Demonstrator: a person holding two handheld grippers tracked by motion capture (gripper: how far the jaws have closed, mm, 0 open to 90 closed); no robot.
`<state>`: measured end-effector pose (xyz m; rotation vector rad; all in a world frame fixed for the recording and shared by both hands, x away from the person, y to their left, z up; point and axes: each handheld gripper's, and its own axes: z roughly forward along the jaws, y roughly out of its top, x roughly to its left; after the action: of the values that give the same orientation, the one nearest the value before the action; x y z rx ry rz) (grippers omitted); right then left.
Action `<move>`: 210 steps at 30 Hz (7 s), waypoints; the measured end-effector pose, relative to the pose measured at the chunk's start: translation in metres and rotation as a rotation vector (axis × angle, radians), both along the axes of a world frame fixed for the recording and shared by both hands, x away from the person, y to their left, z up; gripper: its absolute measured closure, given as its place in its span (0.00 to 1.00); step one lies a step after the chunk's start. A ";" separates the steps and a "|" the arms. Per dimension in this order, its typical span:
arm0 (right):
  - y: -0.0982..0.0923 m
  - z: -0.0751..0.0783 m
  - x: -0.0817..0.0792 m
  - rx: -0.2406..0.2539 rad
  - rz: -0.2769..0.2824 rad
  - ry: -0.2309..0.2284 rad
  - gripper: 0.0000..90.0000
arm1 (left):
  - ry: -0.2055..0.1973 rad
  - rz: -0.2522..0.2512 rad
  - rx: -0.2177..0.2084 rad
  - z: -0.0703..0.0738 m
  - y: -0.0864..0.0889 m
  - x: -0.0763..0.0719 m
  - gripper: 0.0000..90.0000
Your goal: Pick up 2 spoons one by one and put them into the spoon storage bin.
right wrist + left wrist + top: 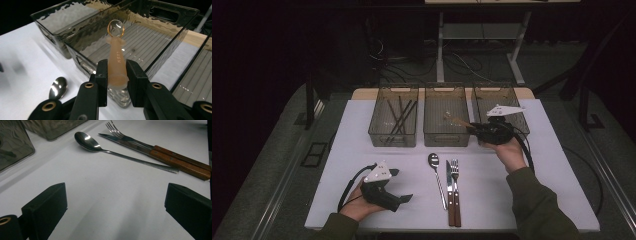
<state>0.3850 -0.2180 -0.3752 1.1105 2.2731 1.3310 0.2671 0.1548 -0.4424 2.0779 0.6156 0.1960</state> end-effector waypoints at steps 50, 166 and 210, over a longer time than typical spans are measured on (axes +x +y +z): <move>-0.005 -0.005 -0.011 0.038 0.059 0.055 0.37 | 0.002 0.010 0.000 0.000 0.000 0.000 0.04; -0.063 -0.067 -0.121 -0.035 0.040 -0.014 0.20 | 0.158 0.100 0.031 -0.013 -0.083 0.106 0.83; -0.063 -0.066 -0.123 -0.039 0.044 -0.023 0.20 | 0.020 0.112 -0.223 0.044 -0.051 0.086 0.98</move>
<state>0.2623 -0.2808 -0.4410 1.0330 2.3089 1.3025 0.3527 0.1038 -0.3984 1.8350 0.7327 0.1628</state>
